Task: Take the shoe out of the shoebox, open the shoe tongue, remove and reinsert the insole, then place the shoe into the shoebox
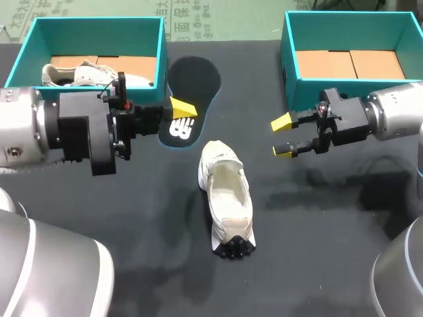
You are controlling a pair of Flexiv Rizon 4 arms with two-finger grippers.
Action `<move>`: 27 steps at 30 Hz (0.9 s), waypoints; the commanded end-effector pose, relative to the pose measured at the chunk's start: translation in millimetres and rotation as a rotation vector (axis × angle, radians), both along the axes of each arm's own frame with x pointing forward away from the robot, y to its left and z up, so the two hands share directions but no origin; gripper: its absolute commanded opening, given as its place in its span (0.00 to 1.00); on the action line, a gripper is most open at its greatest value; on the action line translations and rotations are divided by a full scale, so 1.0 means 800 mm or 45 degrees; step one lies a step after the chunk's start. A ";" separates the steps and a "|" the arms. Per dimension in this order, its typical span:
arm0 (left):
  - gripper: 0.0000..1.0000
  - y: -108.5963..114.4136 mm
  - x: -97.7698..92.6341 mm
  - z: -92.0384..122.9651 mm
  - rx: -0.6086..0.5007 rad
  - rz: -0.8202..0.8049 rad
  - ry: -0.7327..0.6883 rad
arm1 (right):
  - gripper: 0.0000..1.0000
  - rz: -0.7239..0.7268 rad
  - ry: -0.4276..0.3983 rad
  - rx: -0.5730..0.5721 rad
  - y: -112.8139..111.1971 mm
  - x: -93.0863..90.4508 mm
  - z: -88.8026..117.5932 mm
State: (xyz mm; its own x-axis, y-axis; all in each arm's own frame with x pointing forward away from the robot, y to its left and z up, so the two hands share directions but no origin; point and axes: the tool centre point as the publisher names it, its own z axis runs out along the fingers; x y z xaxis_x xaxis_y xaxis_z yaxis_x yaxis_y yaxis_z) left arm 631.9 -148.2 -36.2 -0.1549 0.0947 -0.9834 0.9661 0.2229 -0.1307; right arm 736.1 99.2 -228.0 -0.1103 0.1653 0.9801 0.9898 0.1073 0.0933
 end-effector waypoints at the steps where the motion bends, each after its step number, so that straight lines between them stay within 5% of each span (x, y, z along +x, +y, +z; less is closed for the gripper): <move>1: 0.00 0.003 -0.012 -0.010 -0.139 0.049 -0.040 | 1.00 -0.001 0.001 -0.004 0.001 0.000 0.000; 8: 0.00 -0.003 -0.020 -0.042 -0.191 -0.005 -0.203 | 1.00 -0.050 0.049 0.059 0.002 0.009 -0.002; 27: 0.00 -0.001 0.036 -0.132 -0.147 -0.057 -0.241 | 1.00 -0.114 0.105 0.141 0.013 0.029 0.001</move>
